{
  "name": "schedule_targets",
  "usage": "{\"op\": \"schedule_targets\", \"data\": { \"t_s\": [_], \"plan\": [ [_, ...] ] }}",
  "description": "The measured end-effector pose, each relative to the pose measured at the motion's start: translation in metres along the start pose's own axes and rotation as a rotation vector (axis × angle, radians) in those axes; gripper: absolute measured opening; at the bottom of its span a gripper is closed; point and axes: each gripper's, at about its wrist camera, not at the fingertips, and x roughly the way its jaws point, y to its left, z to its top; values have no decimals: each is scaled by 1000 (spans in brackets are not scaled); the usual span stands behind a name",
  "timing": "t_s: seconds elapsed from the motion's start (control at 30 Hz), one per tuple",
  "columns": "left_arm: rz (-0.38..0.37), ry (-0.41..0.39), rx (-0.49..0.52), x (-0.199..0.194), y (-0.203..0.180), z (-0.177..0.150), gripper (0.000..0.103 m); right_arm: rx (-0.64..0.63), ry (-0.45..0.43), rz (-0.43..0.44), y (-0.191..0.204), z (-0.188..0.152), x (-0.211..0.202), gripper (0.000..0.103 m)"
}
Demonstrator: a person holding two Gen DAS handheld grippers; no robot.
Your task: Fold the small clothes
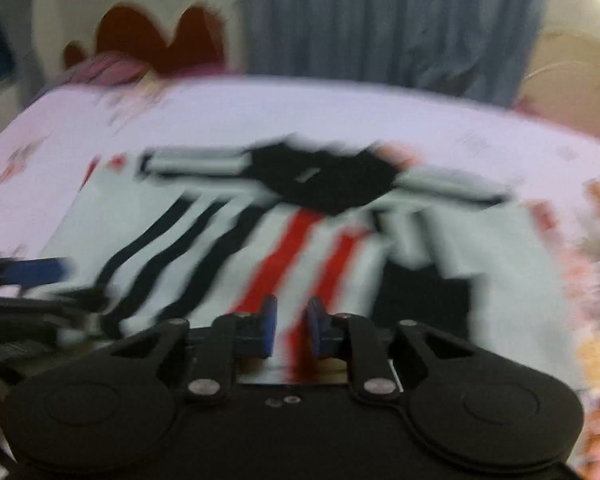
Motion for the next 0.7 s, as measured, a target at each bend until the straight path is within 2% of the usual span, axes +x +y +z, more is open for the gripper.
{"op": "schedule_targets", "data": {
  "t_s": [0.07,0.1,0.17,0.27,0.63,0.7],
  "plan": [
    [-5,19,31,6,5,-13,60,32,56,-59,-24,-7,6,20],
    [6,8,59,7,1,-16,60,43,101,-79,-34,-13,16,17],
    [32,9,95,10,-9,-17,60,69,84,-46,-47,-21,20,17],
    [33,16,64,16,-7,-10,60,54,85,-64,-43,-20,23,17],
    [45,20,58,15,-9,-10,60,45,89,-62,-41,-23,9,18],
    [39,10,72,10,-10,-2,61,56,76,-64,-39,-18,6,23]
  ]
}}
